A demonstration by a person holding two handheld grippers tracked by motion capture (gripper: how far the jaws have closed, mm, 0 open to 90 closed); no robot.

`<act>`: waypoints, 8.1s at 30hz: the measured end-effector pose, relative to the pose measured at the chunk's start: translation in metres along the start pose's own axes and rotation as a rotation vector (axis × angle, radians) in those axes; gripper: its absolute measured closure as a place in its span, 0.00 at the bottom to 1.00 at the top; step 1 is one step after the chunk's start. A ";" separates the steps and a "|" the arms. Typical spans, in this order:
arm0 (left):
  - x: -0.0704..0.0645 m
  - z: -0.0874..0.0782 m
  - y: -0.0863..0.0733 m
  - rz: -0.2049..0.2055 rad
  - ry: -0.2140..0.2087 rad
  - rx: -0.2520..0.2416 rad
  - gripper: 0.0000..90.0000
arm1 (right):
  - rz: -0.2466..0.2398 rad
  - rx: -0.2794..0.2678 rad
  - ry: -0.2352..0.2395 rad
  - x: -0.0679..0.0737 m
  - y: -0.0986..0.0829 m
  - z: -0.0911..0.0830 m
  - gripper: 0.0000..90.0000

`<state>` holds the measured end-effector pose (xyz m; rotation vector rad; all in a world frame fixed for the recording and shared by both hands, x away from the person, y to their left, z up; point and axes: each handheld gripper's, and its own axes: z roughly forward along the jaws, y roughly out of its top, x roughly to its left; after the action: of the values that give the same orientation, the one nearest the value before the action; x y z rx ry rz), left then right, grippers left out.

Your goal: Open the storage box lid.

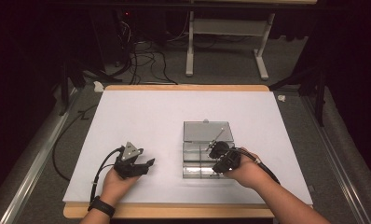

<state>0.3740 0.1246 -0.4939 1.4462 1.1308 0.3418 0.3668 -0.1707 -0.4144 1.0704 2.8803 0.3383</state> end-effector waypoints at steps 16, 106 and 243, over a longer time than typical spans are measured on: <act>-0.001 0.000 0.000 -0.001 -0.001 -0.005 0.40 | 0.034 -0.022 -0.012 -0.010 -0.016 -0.017 0.98; 0.000 -0.001 0.000 -0.005 -0.004 -0.007 0.40 | 0.302 0.070 -0.083 -0.087 -0.090 -0.016 0.97; 0.001 -0.002 0.001 -0.010 -0.010 0.001 0.40 | 0.050 0.042 0.013 -0.018 -0.010 -0.015 1.00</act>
<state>0.3735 0.1263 -0.4930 1.4416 1.1295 0.3269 0.3719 -0.1923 -0.4027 1.1528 2.8886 0.2897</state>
